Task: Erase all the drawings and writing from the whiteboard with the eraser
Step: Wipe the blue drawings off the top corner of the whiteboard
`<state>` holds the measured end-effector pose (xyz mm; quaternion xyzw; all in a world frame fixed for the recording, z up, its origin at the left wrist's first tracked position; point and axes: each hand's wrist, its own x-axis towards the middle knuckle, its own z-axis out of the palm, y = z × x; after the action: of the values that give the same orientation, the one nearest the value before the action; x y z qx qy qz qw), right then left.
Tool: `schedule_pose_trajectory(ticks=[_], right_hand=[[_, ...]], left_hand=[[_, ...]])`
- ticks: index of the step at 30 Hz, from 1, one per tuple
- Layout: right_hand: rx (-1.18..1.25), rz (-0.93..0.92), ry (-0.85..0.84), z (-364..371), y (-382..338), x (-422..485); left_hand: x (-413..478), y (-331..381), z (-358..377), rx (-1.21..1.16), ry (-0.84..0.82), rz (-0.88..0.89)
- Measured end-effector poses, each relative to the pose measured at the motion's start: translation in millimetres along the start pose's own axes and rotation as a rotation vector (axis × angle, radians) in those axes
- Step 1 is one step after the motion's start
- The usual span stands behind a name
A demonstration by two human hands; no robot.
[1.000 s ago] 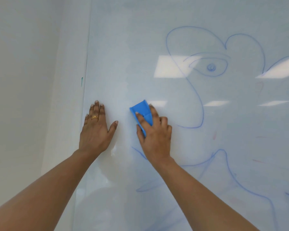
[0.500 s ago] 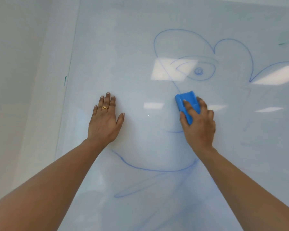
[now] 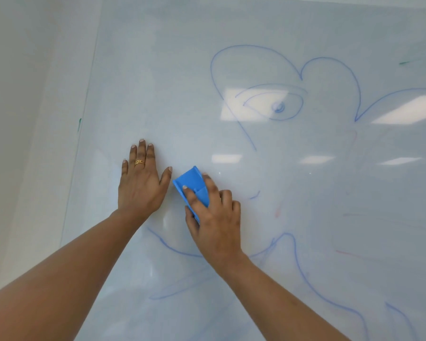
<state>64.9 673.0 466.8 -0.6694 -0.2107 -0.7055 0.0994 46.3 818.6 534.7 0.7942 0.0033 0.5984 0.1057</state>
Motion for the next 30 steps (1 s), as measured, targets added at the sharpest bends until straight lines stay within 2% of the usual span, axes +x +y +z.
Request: schedule_pose_trajectory(ticks=[4,11,14,16,25,27,30], right_hand=[[0.024,-0.044,0.01,-6.7,21.0,3.0],[-0.032,0.261,0.116,-25.9,87.9,12.4],[-0.033,0.31,0.107,-31.0,97.4,0.1],[-0.034,0.244,0.095,-32.5,95.8,-8.2],[0.02,-0.269,-0.071,-26.2,69.0,-24.3],[0.002,-0.278,-0.069,-29.7,76.1,-14.2],[-0.025,-0.167,-0.048,-37.6,93.3,8.9]], left_hand=[[0.4,0.7,-1.1,0.008,-0.013,0.001],[-0.6,-1.0,-6.5,0.026,-0.054,0.001],[0.2,1.7,-8.2,0.027,-0.071,-0.008],[0.5,4.2,-8.2,0.022,-0.074,-0.026],[0.5,16.3,-3.3,0.018,-0.061,-0.087],[0.3,16.8,-2.8,0.018,-0.055,-0.088],[-0.4,17.1,-1.8,0.023,-0.045,-0.086]])
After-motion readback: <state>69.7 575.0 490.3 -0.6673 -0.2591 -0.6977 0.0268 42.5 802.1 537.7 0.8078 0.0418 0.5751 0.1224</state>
